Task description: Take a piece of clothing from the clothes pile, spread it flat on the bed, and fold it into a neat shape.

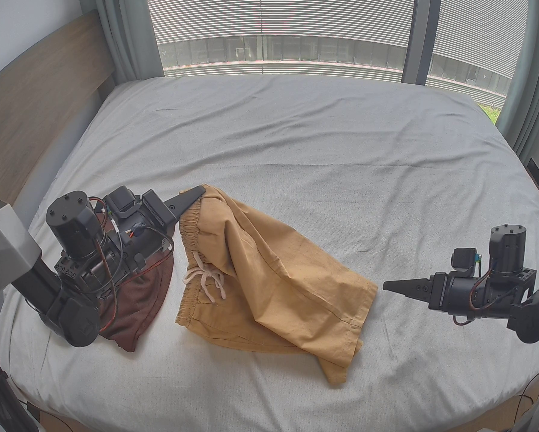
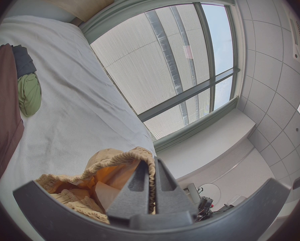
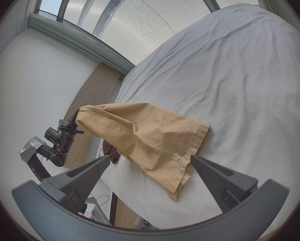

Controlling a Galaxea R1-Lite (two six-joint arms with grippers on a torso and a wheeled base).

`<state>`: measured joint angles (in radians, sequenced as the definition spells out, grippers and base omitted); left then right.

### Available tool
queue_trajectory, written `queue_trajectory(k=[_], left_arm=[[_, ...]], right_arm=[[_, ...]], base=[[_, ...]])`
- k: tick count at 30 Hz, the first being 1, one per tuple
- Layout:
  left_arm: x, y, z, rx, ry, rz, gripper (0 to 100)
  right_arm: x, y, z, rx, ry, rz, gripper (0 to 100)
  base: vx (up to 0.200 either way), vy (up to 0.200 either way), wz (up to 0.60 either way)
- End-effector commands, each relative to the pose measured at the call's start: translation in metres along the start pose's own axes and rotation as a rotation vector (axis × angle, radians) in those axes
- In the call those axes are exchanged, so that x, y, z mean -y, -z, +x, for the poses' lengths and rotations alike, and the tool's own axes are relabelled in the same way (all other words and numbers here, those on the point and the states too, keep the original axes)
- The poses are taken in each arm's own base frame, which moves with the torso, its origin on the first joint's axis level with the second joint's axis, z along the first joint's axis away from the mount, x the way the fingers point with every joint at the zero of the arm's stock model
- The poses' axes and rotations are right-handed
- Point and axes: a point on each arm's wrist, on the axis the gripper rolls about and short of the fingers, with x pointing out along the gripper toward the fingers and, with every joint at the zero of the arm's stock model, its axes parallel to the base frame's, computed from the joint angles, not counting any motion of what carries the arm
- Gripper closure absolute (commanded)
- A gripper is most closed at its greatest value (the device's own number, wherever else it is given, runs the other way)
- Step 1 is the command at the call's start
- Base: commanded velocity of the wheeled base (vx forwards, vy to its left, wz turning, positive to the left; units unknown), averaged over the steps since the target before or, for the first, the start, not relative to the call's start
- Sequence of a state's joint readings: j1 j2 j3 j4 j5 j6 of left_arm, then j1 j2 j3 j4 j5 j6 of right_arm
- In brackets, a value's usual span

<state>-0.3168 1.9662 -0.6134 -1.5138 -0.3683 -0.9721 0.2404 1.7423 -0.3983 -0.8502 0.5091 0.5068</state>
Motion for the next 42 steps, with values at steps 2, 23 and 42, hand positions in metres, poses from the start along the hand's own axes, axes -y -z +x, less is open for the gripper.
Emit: queue_trajectory(k=[2,23,42], left_arm=[[0.0,0.0,0.0,0.001,-0.001,0.0,100],[-0.002,0.002,0.0,-0.007,-0.004,-0.003,100],[-0.003,0.002,0.001,-0.007,-0.002,-0.007,100]], right_arm=[[0.025,0.015,0.03,-0.052,0.025,0.033,0],[0.054,0.054,0.075,-0.095,0.007,0.127,0],[0.061,0.073,0.115,-0.028,-0.017,0.169,0]], base=[[0.0,0.0,0.0],[0.0,0.0,0.0],[0.0,0.0,0.0]])
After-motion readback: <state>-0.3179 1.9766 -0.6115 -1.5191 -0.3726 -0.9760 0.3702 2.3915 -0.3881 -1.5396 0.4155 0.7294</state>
